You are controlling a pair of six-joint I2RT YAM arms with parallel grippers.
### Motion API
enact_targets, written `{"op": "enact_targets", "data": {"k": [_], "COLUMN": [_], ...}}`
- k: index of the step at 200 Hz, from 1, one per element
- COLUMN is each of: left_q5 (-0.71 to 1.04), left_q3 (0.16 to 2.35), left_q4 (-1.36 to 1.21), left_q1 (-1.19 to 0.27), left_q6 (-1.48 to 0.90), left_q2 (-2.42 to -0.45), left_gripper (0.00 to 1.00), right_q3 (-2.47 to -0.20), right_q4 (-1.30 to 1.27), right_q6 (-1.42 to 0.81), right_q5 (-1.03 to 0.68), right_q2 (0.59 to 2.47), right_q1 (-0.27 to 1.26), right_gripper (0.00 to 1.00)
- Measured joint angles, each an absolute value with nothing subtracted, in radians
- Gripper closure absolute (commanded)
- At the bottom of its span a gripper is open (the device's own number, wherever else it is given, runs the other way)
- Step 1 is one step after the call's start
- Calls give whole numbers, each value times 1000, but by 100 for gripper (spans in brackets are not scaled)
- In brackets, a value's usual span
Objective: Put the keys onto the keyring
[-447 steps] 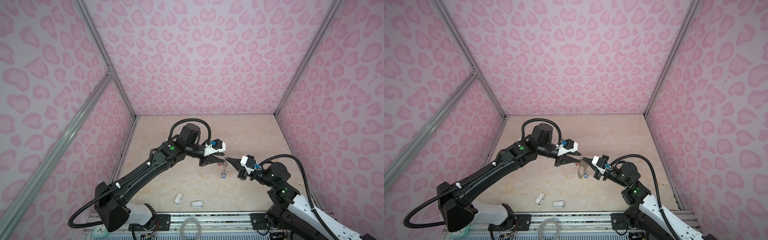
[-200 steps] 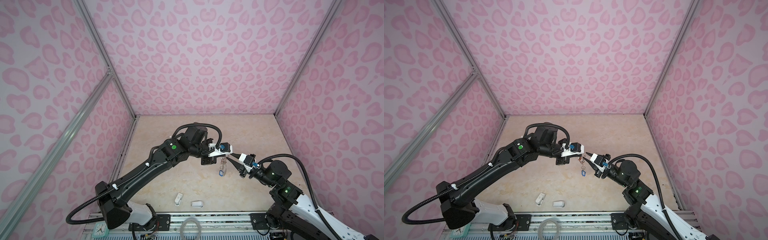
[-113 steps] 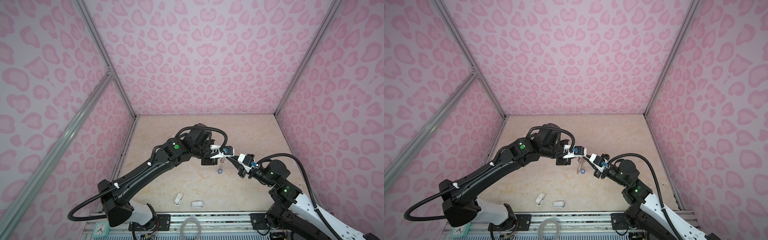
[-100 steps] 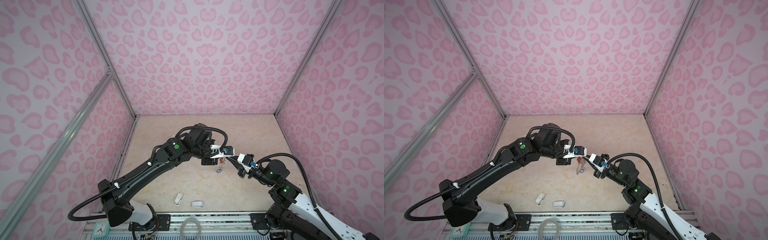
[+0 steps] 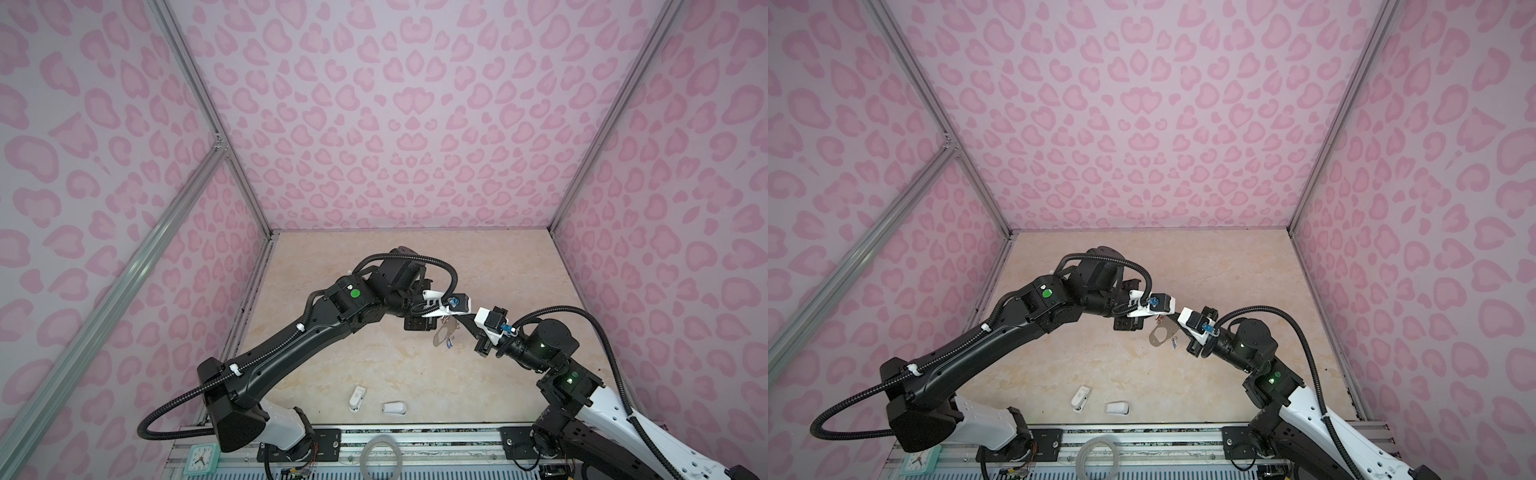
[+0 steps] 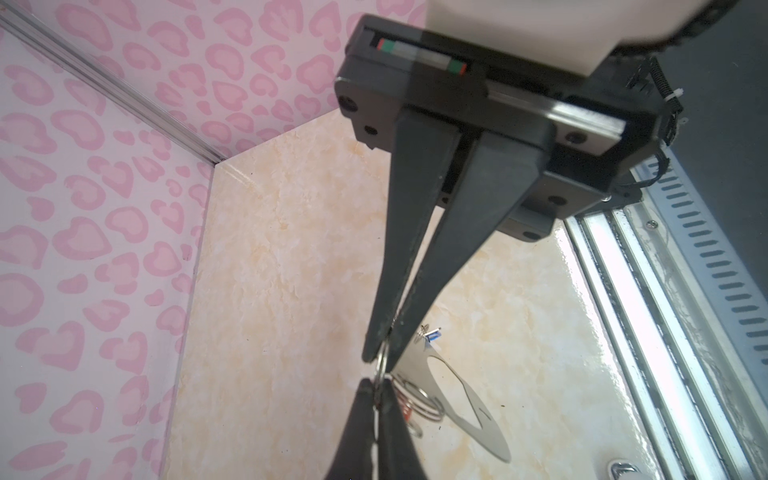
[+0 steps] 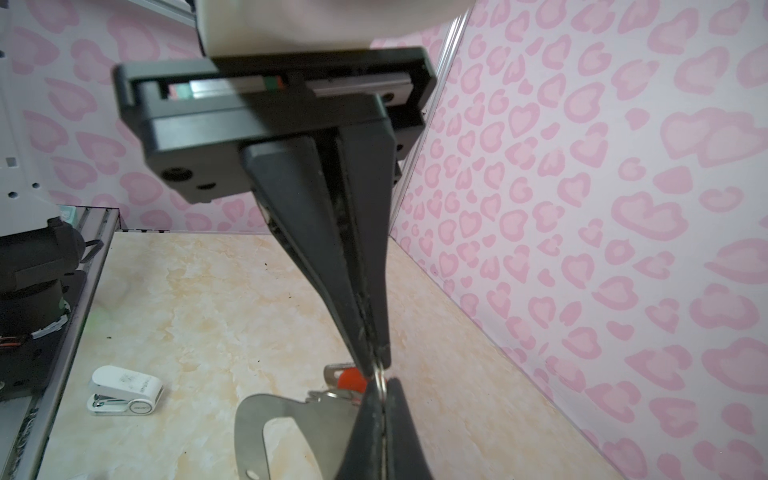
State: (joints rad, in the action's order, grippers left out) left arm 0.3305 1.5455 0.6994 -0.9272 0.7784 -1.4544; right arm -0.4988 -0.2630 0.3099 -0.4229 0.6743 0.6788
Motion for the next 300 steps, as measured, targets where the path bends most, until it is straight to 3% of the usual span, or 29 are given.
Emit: {"op": "enact_targets", "data": {"k": [29,61,108,173,204,248,300], "left_q5": [341,386,466,517,524,530,546], "left_q3": [1518,1475,1455,1449,1457,1463,1466], "left_q4": [677,625,581,574,580,581,593], "left_q1": [-906,-858,-854,-853,-852,-852,-852], "left_q6": [755,690,641,622,621,613,611], "left_q2": [-1452,-1428,-1419,-1417,-1420,-1424,-1441], "left_gripper": [67,67,69,80,72,70,80], "right_q3": [-491,-482,-480,-475,-475,-475,-475], "right_q4": [-260,-264,-261,-253,-241,-233,-232], "right_q6": [309,307,307,308,320,333,345], "right_q5": [-422,-422,-423,-423,-424,-423,-424], "right_q2": [655,640,637,616,609,606,607], "right_q1": [672,668,667,666,666,666,666], "right_gripper": [100,100,100,100,100,100,100]}}
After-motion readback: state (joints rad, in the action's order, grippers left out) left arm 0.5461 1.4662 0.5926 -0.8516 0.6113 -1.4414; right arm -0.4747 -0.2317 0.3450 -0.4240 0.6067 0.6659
